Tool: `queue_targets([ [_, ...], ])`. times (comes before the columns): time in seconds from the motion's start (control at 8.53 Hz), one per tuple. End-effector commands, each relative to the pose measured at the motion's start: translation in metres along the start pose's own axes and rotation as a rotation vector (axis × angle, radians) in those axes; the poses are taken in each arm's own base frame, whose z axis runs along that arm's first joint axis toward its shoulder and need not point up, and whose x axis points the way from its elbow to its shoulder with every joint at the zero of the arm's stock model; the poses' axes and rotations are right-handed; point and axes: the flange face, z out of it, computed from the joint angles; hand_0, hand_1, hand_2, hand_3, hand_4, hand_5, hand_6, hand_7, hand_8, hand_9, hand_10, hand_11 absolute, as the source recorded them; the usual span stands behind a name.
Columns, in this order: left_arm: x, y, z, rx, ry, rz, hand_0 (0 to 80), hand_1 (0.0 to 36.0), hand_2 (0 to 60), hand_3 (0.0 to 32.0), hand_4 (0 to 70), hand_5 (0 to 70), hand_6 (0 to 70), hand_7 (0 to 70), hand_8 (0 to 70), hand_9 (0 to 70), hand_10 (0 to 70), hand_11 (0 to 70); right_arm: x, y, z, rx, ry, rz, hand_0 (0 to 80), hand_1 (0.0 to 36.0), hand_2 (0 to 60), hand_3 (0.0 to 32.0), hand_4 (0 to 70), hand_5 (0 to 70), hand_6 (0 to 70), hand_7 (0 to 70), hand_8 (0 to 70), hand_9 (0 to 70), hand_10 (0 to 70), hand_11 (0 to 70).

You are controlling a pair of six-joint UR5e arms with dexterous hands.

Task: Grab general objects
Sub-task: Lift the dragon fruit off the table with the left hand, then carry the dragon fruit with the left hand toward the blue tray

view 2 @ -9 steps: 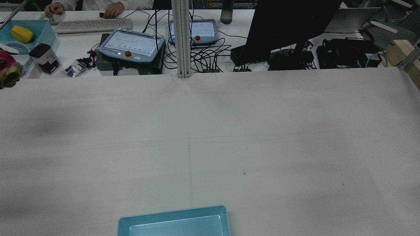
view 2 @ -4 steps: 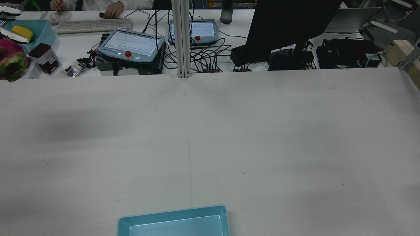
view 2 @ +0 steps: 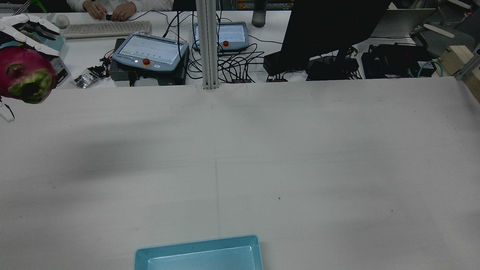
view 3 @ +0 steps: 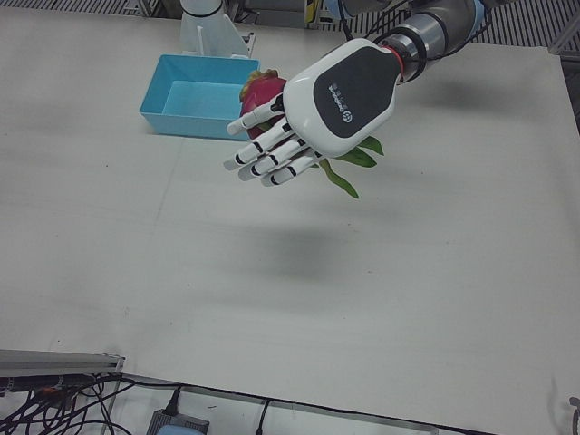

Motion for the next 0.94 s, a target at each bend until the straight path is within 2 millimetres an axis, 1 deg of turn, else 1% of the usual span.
queue_targets([
  [0.0,-0.002,0.071,0.012,-0.158,0.022,-0.110,61.9,23.3,23.4,0.0,70.0,0.0,16.9,32.6,20.0,31.4,23.1,34.6,0.000,0.000,0.000,0.001,0.001,0.000,0.0,0.0,0.0,0.0,0.0,0.0,0.0,0.0,0.0,0.0,0.0,0.0],
  [0.12,0.010,0.080,0.008,-0.172,0.032,-0.121,62.8,23.2,20.3,0.0,70.0,0.0,16.1,31.5,18.9,29.9,21.9,32.8,0.000,-0.001,0.000,0.002,0.000,0.000,0.0,0.0,0.0,0.0,0.0,0.0,0.0,0.0,0.0,0.0,0.0,0.0],
  [0.23,0.019,0.092,0.002,-0.206,0.011,-0.119,72.0,24.5,15.4,0.0,70.0,0.0,16.8,32.0,18.6,29.2,21.6,32.5,0.000,-0.001,0.000,0.001,0.001,0.000,0.0,0.0,0.0,0.0,0.0,0.0,0.0,0.0,0.0,0.0,0.0,0.0],
  [0.35,0.028,0.106,-0.002,-0.234,-0.006,-0.123,80.0,26.4,13.2,0.0,70.0,0.0,18.5,34.1,19.1,29.8,20.6,31.2,0.000,-0.001,0.000,0.001,0.001,0.000,0.0,0.0,0.0,0.0,0.0,0.0,0.0,0.0,0.0,0.0,0.0,0.0],
  [0.47,0.031,0.110,-0.003,-0.238,-0.013,-0.124,80.0,27.1,12.7,0.0,70.0,0.0,19.2,34.5,19.4,30.0,20.2,30.6,0.000,-0.001,0.000,0.001,0.001,0.000,0.0,0.0,0.0,0.0,0.0,0.0,0.0,0.0,0.0,0.0,0.0,0.0],
  [0.59,0.034,0.115,-0.004,-0.261,-0.023,-0.124,80.0,28.0,9.8,0.0,70.0,0.0,19.7,34.2,19.0,29.2,18.4,28.1,0.000,-0.002,0.000,0.002,0.000,0.000,0.0,0.0,0.0,0.0,0.0,0.0,0.0,0.0,0.0,0.0,0.0,0.0],
  [0.7,0.039,0.120,-0.004,-0.271,-0.032,-0.124,80.0,28.5,9.2,0.0,70.0,0.4,20.2,34.8,19.3,29.6,18.0,27.6,0.000,-0.002,0.000,0.002,0.000,0.000,0.0,0.0,0.0,0.0,0.0,0.0,0.0,0.0,0.0,0.0,0.0,0.0],
  [0.82,0.037,0.135,-0.006,-0.302,-0.048,-0.139,80.0,28.1,8.4,0.0,70.0,0.0,18.7,32.9,18.1,28.0,14.4,22.4,0.000,-0.002,0.000,0.002,0.000,0.000,0.0,0.0,0.0,0.0,0.0,0.0,0.0,0.0,0.0,0.0,0.0,0.0],
])
